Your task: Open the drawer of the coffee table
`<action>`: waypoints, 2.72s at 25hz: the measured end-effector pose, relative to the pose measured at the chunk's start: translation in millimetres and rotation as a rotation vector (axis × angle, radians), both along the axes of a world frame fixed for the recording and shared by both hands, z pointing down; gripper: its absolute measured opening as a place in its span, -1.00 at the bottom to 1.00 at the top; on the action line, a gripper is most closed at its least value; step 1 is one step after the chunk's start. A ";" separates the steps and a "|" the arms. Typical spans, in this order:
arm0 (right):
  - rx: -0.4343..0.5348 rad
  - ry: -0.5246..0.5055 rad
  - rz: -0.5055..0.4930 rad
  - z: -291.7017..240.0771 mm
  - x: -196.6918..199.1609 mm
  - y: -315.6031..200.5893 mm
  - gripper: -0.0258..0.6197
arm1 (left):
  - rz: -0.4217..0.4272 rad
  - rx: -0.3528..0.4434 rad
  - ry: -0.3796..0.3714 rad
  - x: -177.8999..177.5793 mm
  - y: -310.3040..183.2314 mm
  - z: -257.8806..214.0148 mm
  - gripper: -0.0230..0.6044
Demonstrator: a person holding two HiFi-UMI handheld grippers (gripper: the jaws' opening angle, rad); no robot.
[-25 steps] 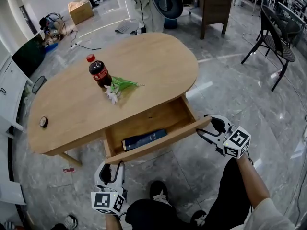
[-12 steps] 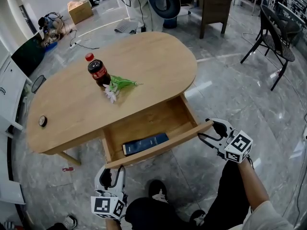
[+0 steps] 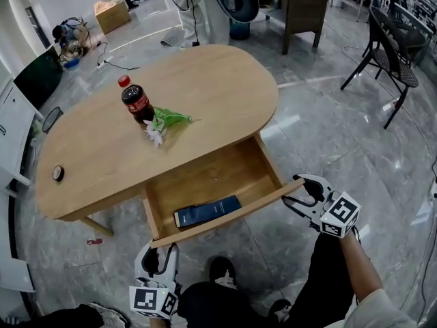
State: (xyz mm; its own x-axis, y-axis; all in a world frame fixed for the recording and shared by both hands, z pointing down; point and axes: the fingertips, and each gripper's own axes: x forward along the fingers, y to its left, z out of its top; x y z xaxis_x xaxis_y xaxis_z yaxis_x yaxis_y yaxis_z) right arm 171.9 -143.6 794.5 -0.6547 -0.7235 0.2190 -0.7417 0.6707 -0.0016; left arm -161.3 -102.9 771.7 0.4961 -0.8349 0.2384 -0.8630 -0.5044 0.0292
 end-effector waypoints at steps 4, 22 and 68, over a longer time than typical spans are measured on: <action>-0.003 0.004 0.003 2.8 0.7 2.6 -0.10 | 0.008 -0.002 -0.001 0.8 3.1 2.9 -0.28; -0.014 0.037 -0.014 19.1 1.7 6.9 -0.09 | 0.031 -0.006 0.005 -0.2 9.9 20.4 -0.28; -0.687 -0.113 0.469 -374.1 -100.3 133.5 -0.30 | -0.104 -0.546 -0.108 96.7 73.4 -391.3 -0.32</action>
State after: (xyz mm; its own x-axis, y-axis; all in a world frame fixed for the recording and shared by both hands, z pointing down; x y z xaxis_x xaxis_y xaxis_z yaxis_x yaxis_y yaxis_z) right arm 71.6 -10.1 420.4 -0.3639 -0.6556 0.6617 -0.9143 0.1157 -0.3882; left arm -64.6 -29.5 380.3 0.3667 -0.6194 0.6942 -0.9199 -0.3529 0.1711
